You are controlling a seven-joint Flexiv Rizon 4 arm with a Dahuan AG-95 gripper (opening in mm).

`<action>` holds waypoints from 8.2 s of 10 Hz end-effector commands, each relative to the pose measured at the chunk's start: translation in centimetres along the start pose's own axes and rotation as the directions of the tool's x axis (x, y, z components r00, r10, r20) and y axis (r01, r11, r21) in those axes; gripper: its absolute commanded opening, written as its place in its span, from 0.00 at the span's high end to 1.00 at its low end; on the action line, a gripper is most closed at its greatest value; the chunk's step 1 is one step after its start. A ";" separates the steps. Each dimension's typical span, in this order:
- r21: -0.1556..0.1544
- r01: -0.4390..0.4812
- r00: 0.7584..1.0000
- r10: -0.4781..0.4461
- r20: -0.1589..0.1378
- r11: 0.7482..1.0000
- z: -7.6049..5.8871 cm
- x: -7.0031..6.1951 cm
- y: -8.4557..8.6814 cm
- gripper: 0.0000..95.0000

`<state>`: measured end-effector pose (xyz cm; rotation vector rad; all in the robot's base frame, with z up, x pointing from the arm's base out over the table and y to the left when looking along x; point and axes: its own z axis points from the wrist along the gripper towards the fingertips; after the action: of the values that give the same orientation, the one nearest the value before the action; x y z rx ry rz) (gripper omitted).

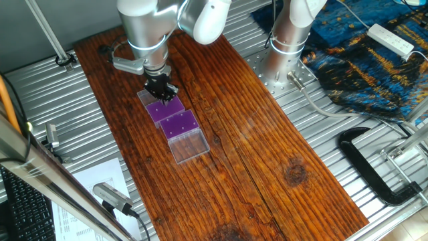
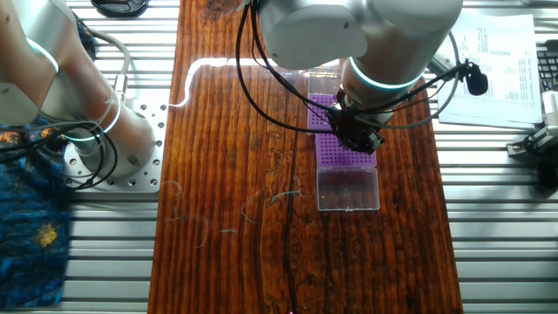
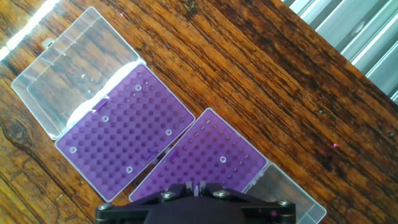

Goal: Transfer all small pipette tips from one holder to another

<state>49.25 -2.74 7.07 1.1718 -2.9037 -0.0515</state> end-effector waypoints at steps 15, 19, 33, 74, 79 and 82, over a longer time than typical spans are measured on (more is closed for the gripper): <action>-0.007 -0.045 0.999 0.045 0.007 0.999 -1.1 -1.2 -0.7 0.80; -0.012 -0.141 0.990 0.141 0.017 0.990 -1.3 -5.0 -0.1 0.80; 0.003 -0.145 0.989 0.145 -0.005 0.989 1.2 -6.3 2.3 0.80; 0.015 -0.129 0.991 0.129 -0.018 0.992 2.1 -5.7 2.7 1.00; 0.011 -0.139 0.990 0.139 -0.014 0.990 1.2 -5.7 2.6 1.00; 0.011 -0.141 0.990 0.141 -0.017 0.990 0.3 -5.7 2.6 1.00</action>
<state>51.69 3.12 7.20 0.9571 -2.9673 -0.0247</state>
